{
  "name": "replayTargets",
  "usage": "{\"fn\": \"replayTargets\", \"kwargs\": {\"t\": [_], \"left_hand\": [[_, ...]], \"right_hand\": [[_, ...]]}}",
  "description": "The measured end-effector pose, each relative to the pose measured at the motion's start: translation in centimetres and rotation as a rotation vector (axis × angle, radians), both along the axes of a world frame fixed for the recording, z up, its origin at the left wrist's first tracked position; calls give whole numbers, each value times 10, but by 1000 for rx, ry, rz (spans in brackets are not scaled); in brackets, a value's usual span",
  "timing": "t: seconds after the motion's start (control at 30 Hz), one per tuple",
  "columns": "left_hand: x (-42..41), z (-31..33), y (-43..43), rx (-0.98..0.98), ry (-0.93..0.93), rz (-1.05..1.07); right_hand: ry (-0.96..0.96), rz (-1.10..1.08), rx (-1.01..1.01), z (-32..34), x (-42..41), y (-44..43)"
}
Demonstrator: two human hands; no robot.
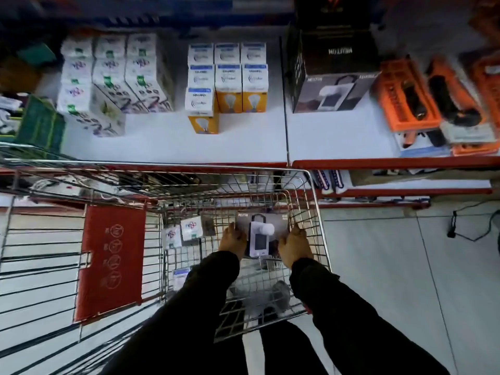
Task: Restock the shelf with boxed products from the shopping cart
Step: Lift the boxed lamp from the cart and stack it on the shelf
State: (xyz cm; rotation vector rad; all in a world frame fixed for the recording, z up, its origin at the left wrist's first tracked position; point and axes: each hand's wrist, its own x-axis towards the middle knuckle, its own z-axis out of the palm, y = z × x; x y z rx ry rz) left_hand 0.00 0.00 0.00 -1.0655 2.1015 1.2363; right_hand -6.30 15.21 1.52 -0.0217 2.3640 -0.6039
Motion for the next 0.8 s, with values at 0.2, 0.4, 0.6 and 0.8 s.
{"fn": "replayTargets", "kwargs": {"t": [0.2,0.4,0.6,0.8], "left_hand": [[-2,-25,1,-102,-50,32],[13,2,4,-94,33,224],[37,50,4,-118,176,365],[53,106,4,-136,390,403]], "right_hand": [[-101,-120,-80,-23,-5,1],[-68,-181,-134,8,3,5],[-35,-145,-251,63,10,9],[166,-52,-332,118,14,20]]}}
